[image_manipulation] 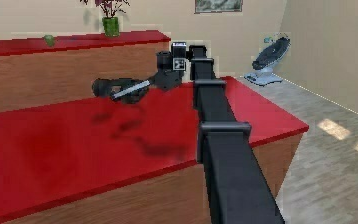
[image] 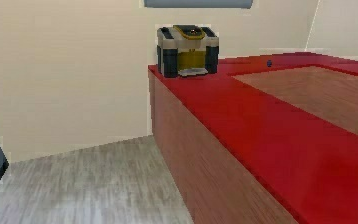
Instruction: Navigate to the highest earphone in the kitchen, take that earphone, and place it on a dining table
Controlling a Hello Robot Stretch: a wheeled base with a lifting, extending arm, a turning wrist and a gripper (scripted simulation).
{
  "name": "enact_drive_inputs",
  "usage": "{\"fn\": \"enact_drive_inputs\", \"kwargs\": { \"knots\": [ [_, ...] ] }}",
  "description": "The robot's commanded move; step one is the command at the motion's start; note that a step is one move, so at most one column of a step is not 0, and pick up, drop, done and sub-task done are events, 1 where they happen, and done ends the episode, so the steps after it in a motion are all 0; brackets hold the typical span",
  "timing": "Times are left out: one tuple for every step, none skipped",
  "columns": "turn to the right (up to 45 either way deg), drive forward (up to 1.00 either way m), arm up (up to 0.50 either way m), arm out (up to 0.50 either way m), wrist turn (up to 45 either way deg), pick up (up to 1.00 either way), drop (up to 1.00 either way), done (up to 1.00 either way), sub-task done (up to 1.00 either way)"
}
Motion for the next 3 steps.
{"fn": "enact_drive_inputs", "kwargs": {
  "knots": [
    [0.0,0.00,0.00,0.00,-45.0,0.00,0.00,0.00,0.00],
    [0.0,0.00,0.00,0.00,-36.0,0.00,0.00,0.00,0.00],
    [0.0,0.00,0.00,-0.40,0.0,0.00,0.00,0.00,0.00]
  ]
}}
